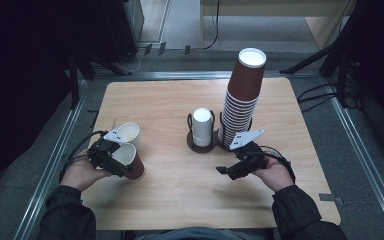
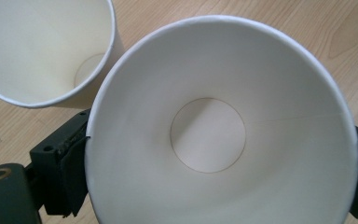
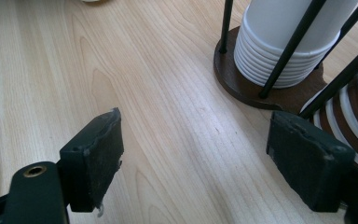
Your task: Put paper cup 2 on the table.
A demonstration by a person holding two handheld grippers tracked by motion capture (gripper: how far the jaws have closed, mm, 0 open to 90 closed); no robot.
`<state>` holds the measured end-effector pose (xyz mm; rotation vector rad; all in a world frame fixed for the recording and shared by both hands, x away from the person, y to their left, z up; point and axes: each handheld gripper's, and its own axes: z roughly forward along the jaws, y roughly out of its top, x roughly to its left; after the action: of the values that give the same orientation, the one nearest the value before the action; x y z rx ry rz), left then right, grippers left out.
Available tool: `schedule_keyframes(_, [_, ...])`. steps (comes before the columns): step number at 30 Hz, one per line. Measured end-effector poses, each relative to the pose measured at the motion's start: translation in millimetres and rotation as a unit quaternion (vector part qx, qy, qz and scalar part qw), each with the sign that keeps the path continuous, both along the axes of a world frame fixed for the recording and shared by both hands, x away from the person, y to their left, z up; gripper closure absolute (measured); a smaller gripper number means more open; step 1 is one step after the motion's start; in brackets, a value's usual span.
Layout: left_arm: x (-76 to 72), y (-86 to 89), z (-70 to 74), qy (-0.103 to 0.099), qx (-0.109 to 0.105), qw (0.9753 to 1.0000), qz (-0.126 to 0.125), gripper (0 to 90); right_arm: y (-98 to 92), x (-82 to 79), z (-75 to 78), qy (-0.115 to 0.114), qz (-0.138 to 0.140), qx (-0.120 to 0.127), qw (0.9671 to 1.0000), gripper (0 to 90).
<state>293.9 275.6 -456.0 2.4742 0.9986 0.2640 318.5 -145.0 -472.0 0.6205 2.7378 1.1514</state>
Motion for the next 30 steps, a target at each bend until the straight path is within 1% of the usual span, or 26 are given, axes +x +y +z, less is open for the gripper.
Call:
schedule_keyframes(5, [-0.1,-2.8,-0.5,-0.001,-0.001,1.0,-0.009,3.4,-0.4,0.0,0.4,0.001,0.0,0.001,1.0,19.1])
schedule_keyframes(6, [0.3,-3.2,-0.5,-0.002,-0.001,1.0,-0.007,2.3,-0.4,0.0,0.3,0.001,-0.001,0.0,1.0,19.1])
schedule_keyframes(7, [1.0,-3.3,-0.2,0.005,-0.002,1.0,-0.002,0.0,-0.2,0.0,0.2,0.0,-0.001,-0.001,1.0,19.1])
schedule_keyframes(8, [1.0,-3.3,0.6,0.007,-0.005,1.0,-0.002,0.0,-0.2,0.2,0.1,-0.001,-0.001,-0.001,1.0,19.1])
schedule_keyframes(12, [-0.7,-3.4,4.3,0.005,-0.02,0.9998,-0.005,0.0,0.1,0.1,-0.2,0.001,0.0,-0.003,1.0,19.1])
schedule_keyframes(17, [-2.8,-2.2,9.8,-0.001,-0.024,0.9997,-0.01,0.0,0.4,0.2,0.0,0.001,0.001,-0.003,1.0,19.1])
schedule_keyframes(19, [-4.0,-1.0,13.5,-0.004,-0.027,0.9996,-0.007,0.0,0.2,0.1,0.0,0.0,0.002,-0.004,1.0,19.1])
schedule_keyframes(20, [-4.7,0.0,16.2,-0.002,-0.033,0.9994,-0.005,0.0,0.2,0.1,0.0,0.0,0.001,-0.003,1.0,19.1])
schedule_keyframes(22, [-5.8,2.4,22.3,-0.009,-0.05,0.9987,-0.005,0.0,0.0,0.2,0.2,0.0,0.001,-0.003,1.0,19.1])
schedule_keyframes(24, [-6.3,3.5,26.9,-0.011,-0.063,0.9979,-0.007,0.0,-0.2,0.0,-0.2,0.0,0.002,-0.004,1.0,19.1])
schedule_keyframes(25, [-6.4,3.2,28.8,-0.016,-0.066,0.9977,-0.007,0.0,-0.3,-0.1,-0.4,0.0,0.002,-0.005,1.0,19.1])
schedule_keyframes(27, [-5.8,2.0,31.1,-0.014,-0.073,0.9972,-0.005,0.0,-0.5,-0.6,-0.6,0.0,0.002,-0.005,1.0,19.1])
schedule_keyframes(28, [-4.8,1.1,32.2,-0.012,-0.073,0.9972,-0.005,0.0,-0.7,-0.8,-0.6,-0.002,0.001,-0.005,1.0,19.1])
schedule_keyframes(30, [-2.2,-1.4,33.7,-0.006,-0.079,0.9969,0.002,0.0,-1.1,-1.8,-0.4,0.0,0.0,-0.006,1.0,19.1])
